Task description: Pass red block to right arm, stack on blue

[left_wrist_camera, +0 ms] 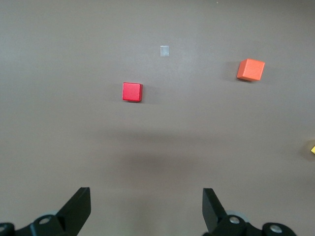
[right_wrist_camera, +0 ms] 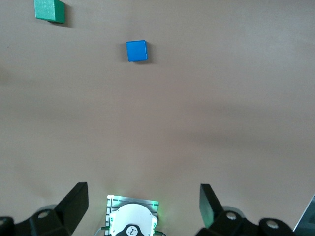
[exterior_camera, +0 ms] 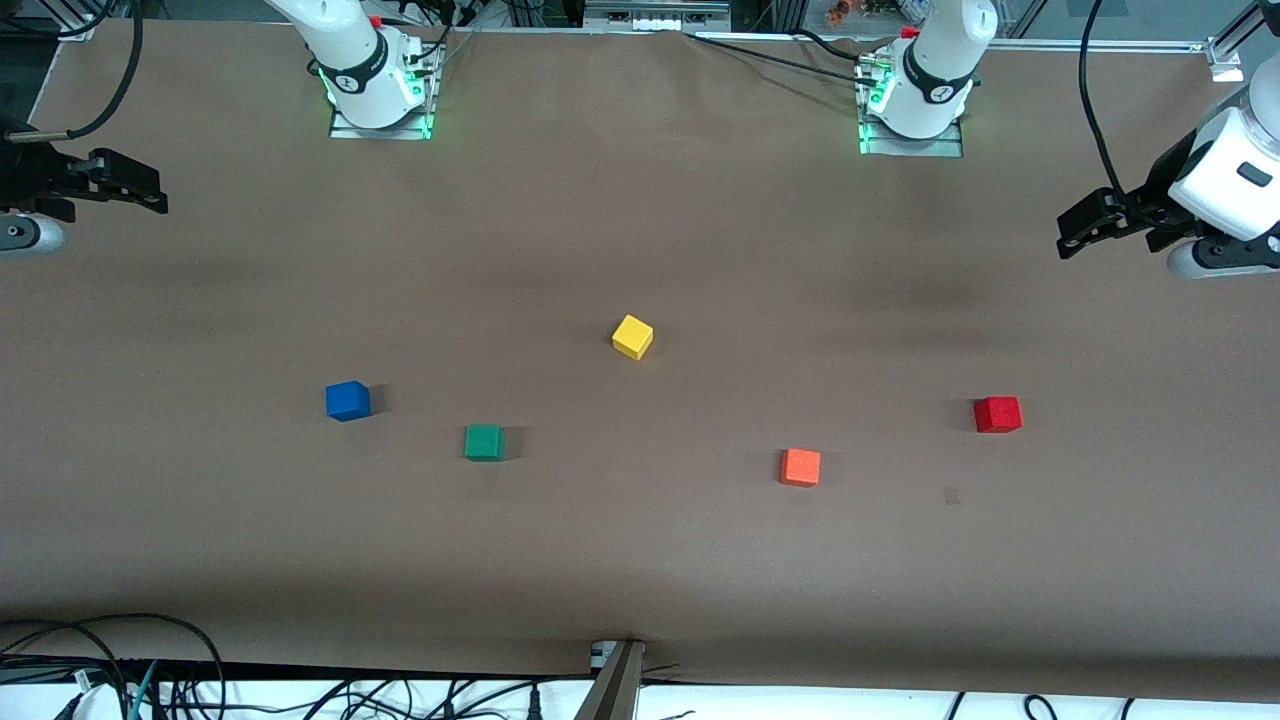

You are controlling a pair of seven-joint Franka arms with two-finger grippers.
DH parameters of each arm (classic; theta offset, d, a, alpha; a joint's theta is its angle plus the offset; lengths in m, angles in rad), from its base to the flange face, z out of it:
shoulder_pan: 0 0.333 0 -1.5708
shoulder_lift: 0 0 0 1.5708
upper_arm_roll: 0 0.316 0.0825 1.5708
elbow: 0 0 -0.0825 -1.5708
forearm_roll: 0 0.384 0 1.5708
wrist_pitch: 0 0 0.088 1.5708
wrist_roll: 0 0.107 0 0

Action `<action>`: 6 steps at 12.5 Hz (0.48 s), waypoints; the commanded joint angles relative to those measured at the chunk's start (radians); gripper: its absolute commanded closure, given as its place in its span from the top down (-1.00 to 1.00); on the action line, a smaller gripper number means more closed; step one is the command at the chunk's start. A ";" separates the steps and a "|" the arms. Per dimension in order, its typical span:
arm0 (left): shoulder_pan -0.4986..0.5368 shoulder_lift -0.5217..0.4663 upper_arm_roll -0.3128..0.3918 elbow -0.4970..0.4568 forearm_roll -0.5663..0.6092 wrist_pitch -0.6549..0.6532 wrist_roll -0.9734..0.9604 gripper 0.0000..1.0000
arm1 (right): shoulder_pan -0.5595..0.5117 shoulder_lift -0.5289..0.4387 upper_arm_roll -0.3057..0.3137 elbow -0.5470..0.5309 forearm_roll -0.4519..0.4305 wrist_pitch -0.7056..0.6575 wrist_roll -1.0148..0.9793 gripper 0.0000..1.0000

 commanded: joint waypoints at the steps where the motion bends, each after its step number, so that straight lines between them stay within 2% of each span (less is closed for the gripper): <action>1: -0.001 -0.030 -0.002 -0.035 -0.025 0.015 0.014 1.00 | -0.005 0.009 0.000 0.019 0.000 -0.003 -0.005 1.00; 6: -0.001 -0.020 -0.002 -0.014 -0.020 0.012 0.014 1.00 | -0.005 0.007 0.000 0.017 0.000 -0.003 -0.005 1.00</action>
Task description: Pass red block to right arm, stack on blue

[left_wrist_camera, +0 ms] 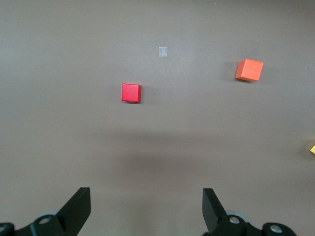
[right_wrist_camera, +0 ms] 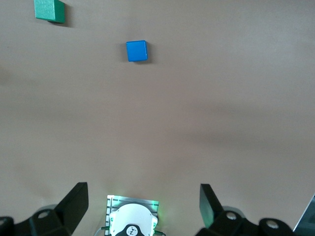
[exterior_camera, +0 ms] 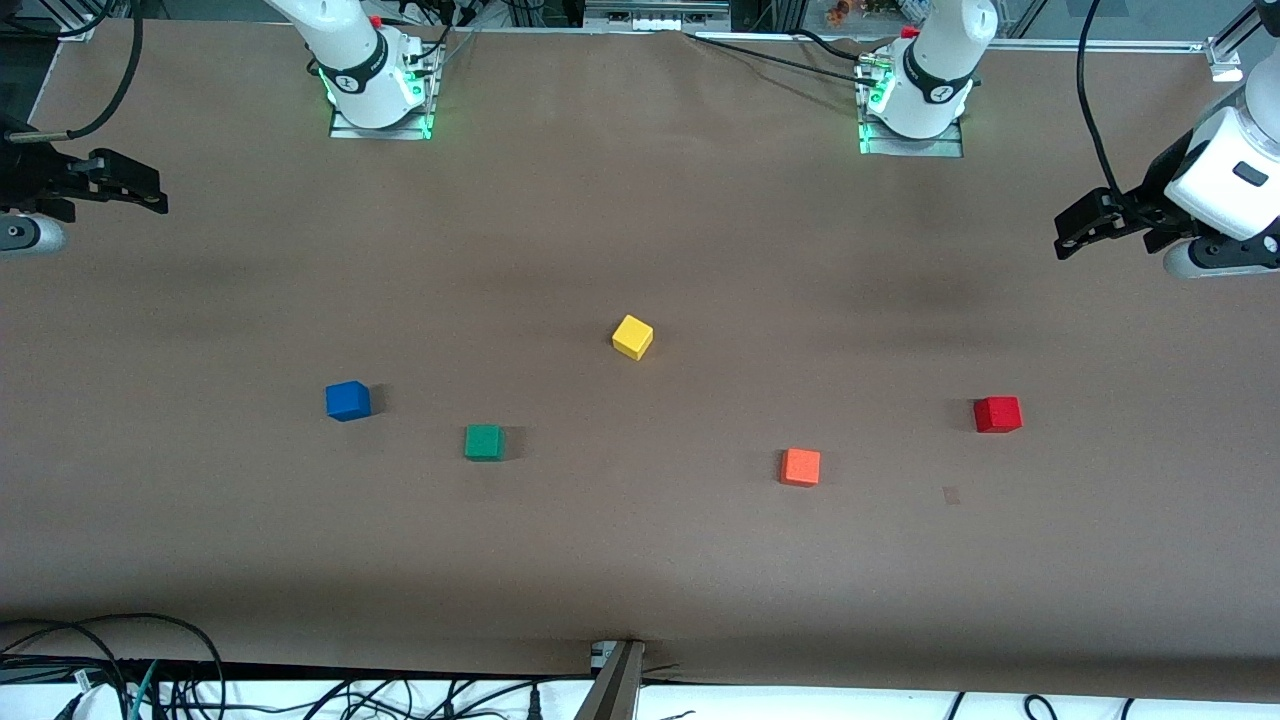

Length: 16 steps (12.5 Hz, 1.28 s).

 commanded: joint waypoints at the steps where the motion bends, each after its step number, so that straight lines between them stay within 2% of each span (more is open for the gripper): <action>1: -0.001 -0.020 0.003 -0.015 -0.018 0.006 0.013 1.00 | -0.004 0.007 0.000 0.017 0.000 -0.003 -0.005 1.00; 4: -0.004 -0.018 0.003 -0.013 -0.009 -0.001 0.022 1.00 | -0.004 0.008 0.000 0.019 0.000 -0.003 -0.005 1.00; 7: 0.007 -0.012 0.015 -0.009 -0.011 0.000 0.109 1.00 | -0.004 0.009 0.000 0.019 0.000 -0.005 -0.006 1.00; 16: 0.011 -0.009 0.015 -0.006 -0.011 -0.005 0.114 1.00 | -0.004 0.008 0.000 0.019 0.000 -0.003 -0.006 1.00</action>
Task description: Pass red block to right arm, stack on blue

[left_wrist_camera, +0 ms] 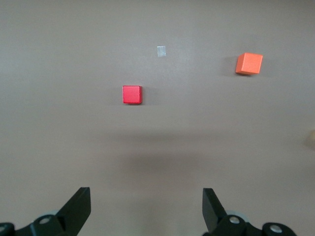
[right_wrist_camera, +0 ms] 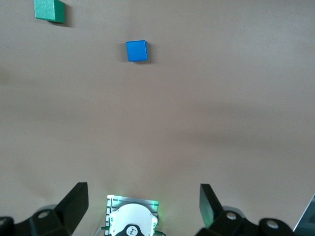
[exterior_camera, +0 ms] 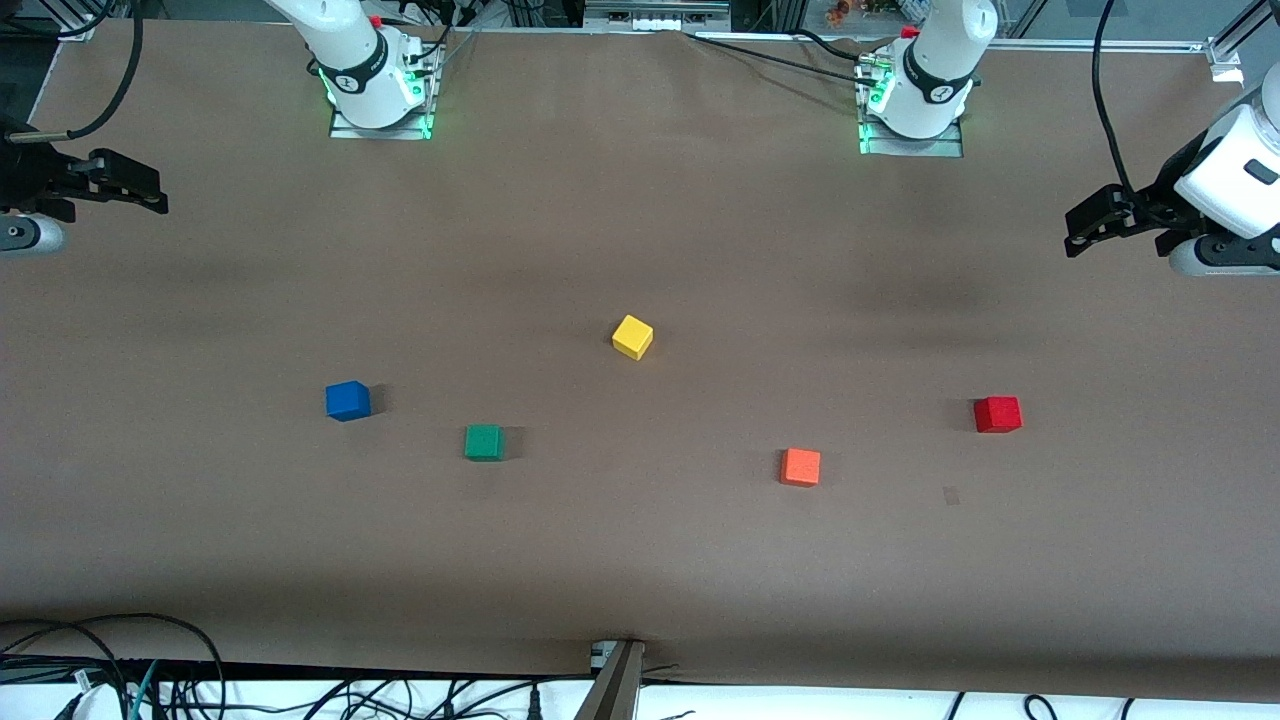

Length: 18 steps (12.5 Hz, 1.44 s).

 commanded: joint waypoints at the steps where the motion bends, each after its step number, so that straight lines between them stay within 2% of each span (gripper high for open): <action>1: 0.005 -0.009 0.002 -0.004 -0.011 -0.003 0.026 1.00 | -0.004 0.007 0.000 0.017 0.000 -0.003 -0.006 1.00; 18: 0.025 -0.003 0.005 -0.006 -0.009 -0.003 0.023 1.00 | -0.006 0.008 0.000 0.017 0.000 -0.003 -0.013 1.00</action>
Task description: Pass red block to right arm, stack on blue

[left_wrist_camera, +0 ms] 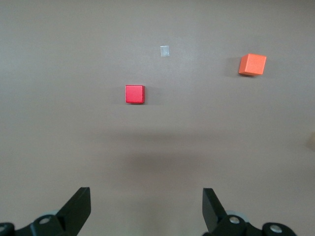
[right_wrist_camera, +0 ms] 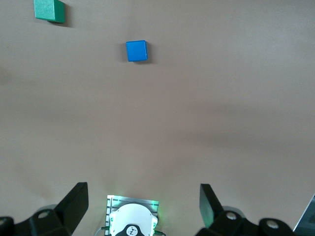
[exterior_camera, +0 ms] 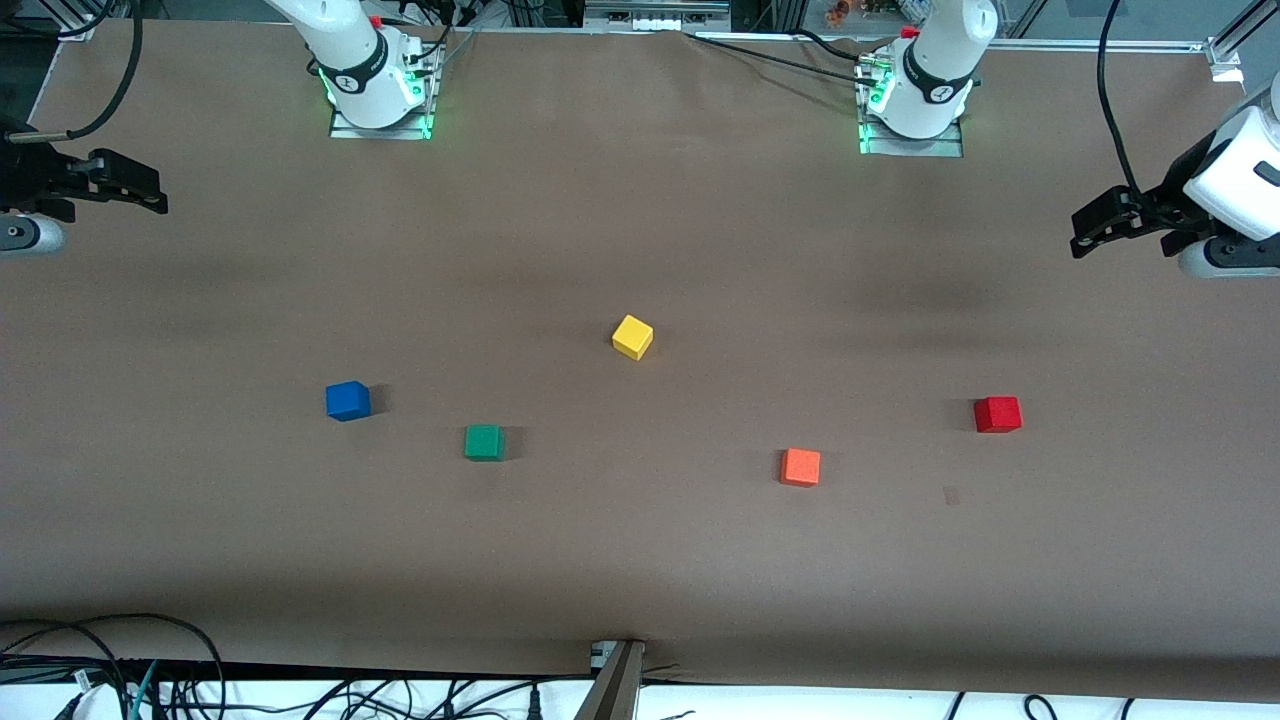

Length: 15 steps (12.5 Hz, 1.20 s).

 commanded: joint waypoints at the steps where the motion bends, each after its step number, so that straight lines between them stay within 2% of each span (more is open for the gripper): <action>1: 0.016 -0.001 0.001 -0.005 -0.009 -0.006 0.020 1.00 | -0.006 0.008 0.000 0.019 0.000 -0.003 -0.014 1.00; 8: 0.011 0.016 -0.019 0.109 0.024 -0.218 0.020 1.00 | -0.004 0.007 0.002 0.019 0.000 -0.003 -0.016 1.00; 12: 0.019 0.010 -0.005 0.119 0.047 -0.228 0.023 1.00 | -0.003 0.008 0.002 0.019 0.000 -0.003 -0.016 1.00; 15: 0.020 0.017 -0.002 0.117 0.119 -0.230 0.025 1.00 | -0.002 0.007 0.002 0.019 0.000 -0.003 -0.013 1.00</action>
